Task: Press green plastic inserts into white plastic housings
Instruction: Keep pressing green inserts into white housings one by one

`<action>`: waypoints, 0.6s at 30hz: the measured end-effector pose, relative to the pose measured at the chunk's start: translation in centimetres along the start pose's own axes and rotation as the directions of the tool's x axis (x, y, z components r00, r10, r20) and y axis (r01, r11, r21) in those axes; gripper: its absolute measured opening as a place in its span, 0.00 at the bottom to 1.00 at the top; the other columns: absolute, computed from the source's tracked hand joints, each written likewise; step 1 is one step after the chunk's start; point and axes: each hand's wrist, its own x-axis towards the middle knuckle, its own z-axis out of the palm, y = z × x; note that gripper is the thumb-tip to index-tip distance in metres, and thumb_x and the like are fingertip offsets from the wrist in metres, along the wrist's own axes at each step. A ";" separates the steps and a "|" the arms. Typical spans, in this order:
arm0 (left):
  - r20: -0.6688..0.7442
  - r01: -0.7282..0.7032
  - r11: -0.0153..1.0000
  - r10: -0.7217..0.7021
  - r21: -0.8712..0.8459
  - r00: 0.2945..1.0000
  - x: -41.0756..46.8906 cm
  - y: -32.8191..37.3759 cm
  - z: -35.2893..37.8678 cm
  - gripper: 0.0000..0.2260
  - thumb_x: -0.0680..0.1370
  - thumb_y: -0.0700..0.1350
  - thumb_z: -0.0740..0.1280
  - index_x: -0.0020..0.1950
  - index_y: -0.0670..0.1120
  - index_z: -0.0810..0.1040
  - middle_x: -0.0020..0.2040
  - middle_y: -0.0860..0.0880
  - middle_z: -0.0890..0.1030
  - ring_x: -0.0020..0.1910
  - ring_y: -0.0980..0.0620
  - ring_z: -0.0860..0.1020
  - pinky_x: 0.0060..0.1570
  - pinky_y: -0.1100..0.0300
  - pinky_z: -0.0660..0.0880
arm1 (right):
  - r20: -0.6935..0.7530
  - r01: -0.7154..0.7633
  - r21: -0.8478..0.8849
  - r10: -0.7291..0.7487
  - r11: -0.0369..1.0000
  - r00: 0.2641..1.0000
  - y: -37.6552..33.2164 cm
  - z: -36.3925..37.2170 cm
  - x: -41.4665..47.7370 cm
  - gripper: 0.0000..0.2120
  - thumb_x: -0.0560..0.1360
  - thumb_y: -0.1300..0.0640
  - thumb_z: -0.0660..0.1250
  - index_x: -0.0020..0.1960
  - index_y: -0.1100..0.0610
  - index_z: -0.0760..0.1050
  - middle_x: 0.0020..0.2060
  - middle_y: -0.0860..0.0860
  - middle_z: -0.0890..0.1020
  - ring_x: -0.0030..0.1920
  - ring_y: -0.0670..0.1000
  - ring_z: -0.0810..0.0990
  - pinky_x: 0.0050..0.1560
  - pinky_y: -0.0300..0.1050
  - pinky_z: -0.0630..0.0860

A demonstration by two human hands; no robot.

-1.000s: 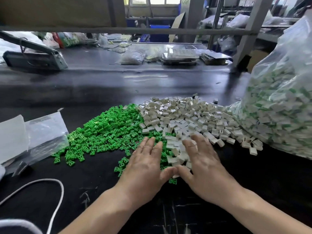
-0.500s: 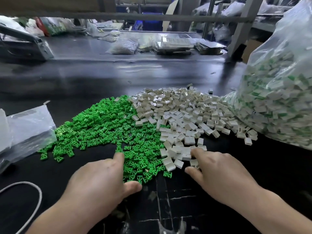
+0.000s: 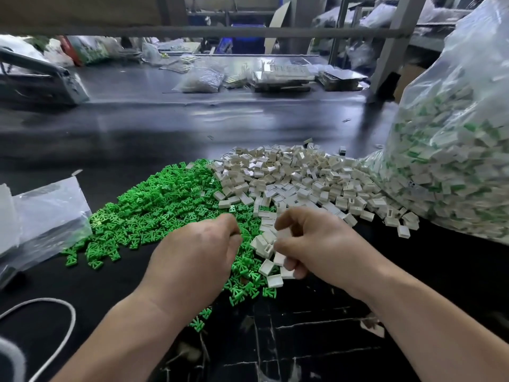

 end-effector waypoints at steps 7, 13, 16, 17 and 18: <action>-0.041 0.126 0.767 -0.195 -0.629 0.980 0.5 0.9 1.8 0.07 0.80 0.50 0.64 0.43 0.53 0.77 0.33 0.50 0.81 0.31 0.52 0.79 0.29 0.52 0.78 | -0.012 0.066 0.328 -0.066 0.942 0.998 1.4 0.8 0.3 0.14 0.80 0.49 0.67 0.38 0.52 0.80 0.33 0.54 0.81 0.30 0.55 0.79 0.28 0.46 0.76; 0.167 0.225 0.238 -0.239 -0.945 0.956 0.3 0.6 2.1 0.05 0.74 0.47 0.68 0.45 0.49 0.83 0.40 0.43 0.84 0.37 0.47 0.83 0.32 0.60 0.78 | 0.117 0.001 0.629 -0.096 0.777 0.989 1.5 0.6 0.7 0.05 0.78 0.57 0.69 0.47 0.55 0.83 0.37 0.57 0.81 0.28 0.52 0.79 0.25 0.42 0.75; 0.228 0.245 0.041 -0.243 -0.969 0.943 0.5 0.5 2.2 0.07 0.70 0.46 0.70 0.46 0.46 0.84 0.42 0.39 0.84 0.38 0.45 0.83 0.31 0.60 0.78 | 0.172 -0.018 0.727 -0.157 0.686 0.973 1.5 0.9 0.7 0.08 0.76 0.59 0.70 0.54 0.60 0.81 0.42 0.60 0.82 0.31 0.54 0.81 0.28 0.44 0.79; 0.241 0.245 -0.013 -0.236 -0.970 0.942 0.6 0.5 2.2 0.08 0.69 0.46 0.71 0.45 0.45 0.85 0.42 0.38 0.84 0.37 0.46 0.83 0.31 0.59 0.78 | 0.174 -0.007 0.729 -0.176 0.685 0.969 1.5 0.9 0.7 0.09 0.76 0.58 0.70 0.54 0.60 0.81 0.43 0.60 0.83 0.32 0.54 0.82 0.29 0.45 0.80; 0.251 0.244 -0.060 -0.226 -0.968 0.941 0.6 0.6 2.2 0.08 0.69 0.45 0.71 0.45 0.45 0.85 0.42 0.37 0.84 0.37 0.46 0.83 0.31 0.59 0.79 | 0.172 0.008 0.725 -0.193 0.688 0.966 1.5 0.9 0.7 0.09 0.75 0.57 0.71 0.54 0.59 0.81 0.43 0.59 0.83 0.33 0.54 0.82 0.30 0.45 0.80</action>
